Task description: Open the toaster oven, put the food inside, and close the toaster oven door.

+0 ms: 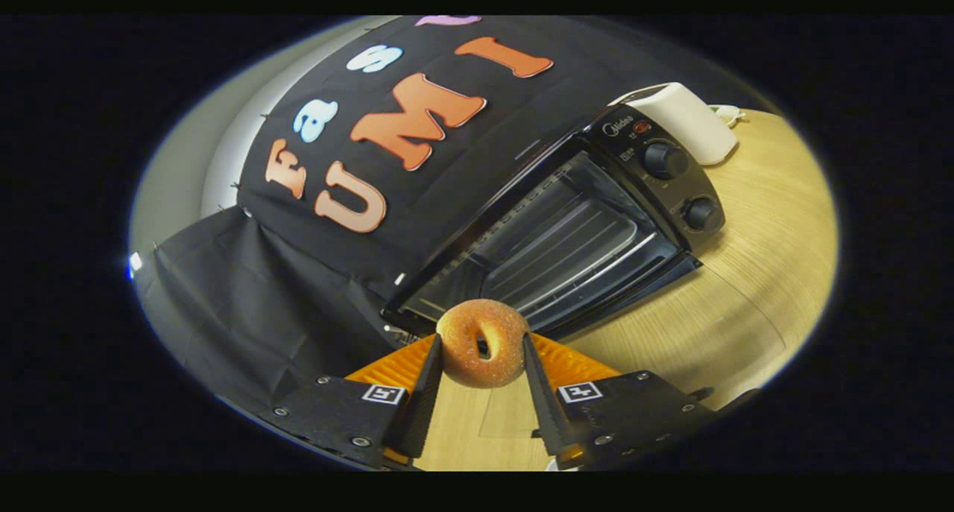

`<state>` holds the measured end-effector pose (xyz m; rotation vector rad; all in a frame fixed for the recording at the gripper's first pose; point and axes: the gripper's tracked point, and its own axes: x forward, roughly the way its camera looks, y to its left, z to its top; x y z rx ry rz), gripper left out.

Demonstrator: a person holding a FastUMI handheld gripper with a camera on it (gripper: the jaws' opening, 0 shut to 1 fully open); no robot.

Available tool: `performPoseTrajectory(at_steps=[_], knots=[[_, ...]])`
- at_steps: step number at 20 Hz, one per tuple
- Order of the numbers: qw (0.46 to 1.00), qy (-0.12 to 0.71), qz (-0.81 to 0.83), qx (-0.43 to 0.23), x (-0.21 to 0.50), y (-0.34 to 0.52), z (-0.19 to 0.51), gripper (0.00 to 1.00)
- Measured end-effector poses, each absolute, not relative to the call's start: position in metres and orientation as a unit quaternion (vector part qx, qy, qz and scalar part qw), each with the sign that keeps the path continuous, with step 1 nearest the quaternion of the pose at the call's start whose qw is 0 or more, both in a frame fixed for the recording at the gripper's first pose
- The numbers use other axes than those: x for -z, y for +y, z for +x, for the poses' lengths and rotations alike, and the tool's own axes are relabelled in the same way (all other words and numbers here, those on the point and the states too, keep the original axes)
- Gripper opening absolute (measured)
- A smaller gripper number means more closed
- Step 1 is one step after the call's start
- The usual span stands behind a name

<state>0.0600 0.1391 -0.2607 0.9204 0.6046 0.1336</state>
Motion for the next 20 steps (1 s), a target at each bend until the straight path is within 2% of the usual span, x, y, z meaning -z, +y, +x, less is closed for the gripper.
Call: performPoseTrajectory(at_steps=[8,20], knots=[[0.832,0.274,0.481,-0.011,0.286,0.122,0.110,0.60],[0.875,0.256,0.410,0.021,0.312,0.115,0.161,0.61]])
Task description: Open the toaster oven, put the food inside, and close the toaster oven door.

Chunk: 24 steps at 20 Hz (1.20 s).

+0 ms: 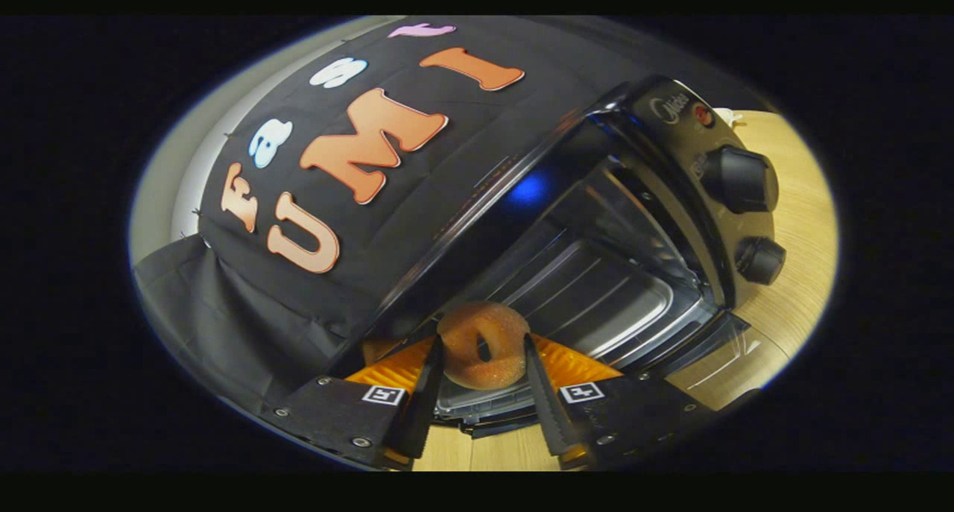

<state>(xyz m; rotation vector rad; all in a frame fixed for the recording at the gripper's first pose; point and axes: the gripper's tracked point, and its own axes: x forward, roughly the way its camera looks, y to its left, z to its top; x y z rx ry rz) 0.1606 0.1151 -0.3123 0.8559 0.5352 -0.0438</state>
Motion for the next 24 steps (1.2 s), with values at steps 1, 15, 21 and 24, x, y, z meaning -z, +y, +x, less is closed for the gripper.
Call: performPoseTrajectory(at_steps=[1,15,21,24], knots=[[0.882,0.253,0.397,0.021,0.311,0.114,0.162,0.65],[0.949,0.278,0.142,-0.040,0.264,0.103,0.062,0.98],[0.935,0.329,0.108,-0.074,0.265,0.111,-0.024,0.99],[0.930,0.347,0.091,-0.075,0.274,0.108,-0.051,0.99]])
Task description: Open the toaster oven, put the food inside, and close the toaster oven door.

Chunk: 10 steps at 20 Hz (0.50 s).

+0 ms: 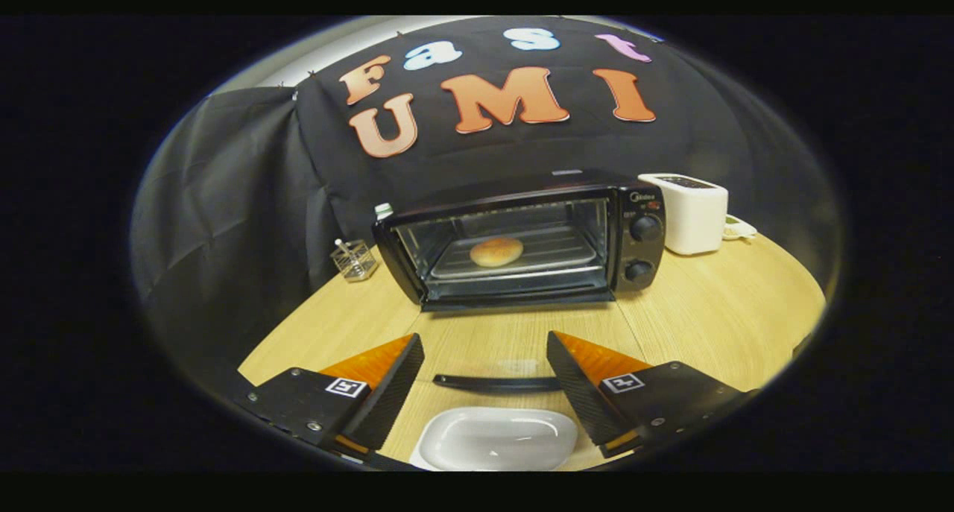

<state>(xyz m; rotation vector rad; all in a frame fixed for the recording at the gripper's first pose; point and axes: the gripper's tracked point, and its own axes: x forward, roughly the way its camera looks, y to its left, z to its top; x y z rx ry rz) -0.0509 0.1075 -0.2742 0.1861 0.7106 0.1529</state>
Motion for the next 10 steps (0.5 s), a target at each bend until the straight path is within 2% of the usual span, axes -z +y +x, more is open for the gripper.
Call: performPoseTrajectory(at_steps=[6,10], knots=[[0.907,0.406,0.078,-0.074,0.316,0.116,-0.091,0.99],[0.897,0.435,0.052,-0.060,0.338,0.114,-0.094,0.99]])
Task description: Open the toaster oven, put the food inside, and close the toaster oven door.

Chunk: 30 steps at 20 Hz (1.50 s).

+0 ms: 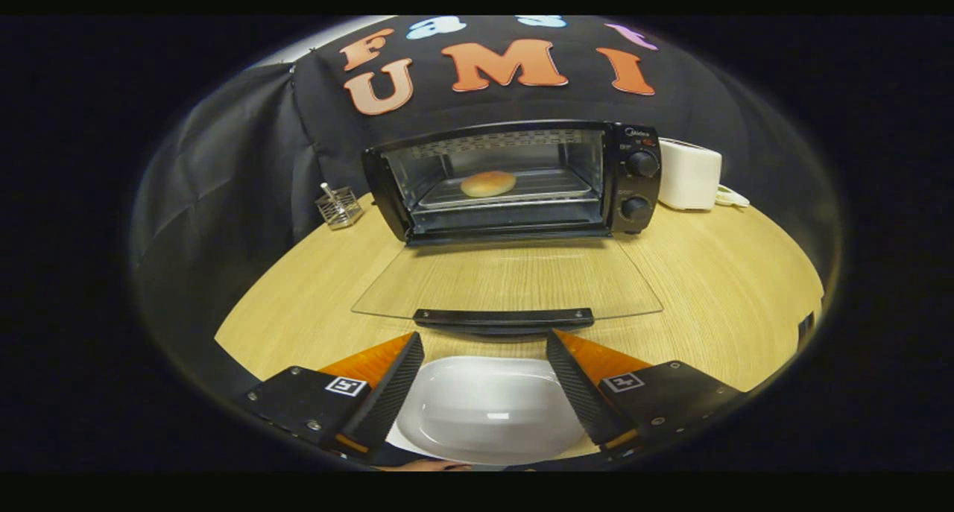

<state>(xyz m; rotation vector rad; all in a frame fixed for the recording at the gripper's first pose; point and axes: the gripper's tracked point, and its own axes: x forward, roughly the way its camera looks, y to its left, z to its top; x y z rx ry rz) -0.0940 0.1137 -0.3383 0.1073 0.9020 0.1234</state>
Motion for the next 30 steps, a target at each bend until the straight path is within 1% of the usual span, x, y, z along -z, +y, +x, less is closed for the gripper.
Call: performPoseTrajectory(at_steps=[6,9,17,30], knots=[[0.878,0.474,0.047,-0.047,0.358,0.120,-0.098,0.99],[0.885,0.461,0.044,-0.038,0.352,0.118,-0.094,0.98],[0.922,0.387,0.014,-0.017,0.311,0.110,-0.041,0.98],[0.961,0.278,-0.006,0.001,0.247,0.108,0.081,0.98]])
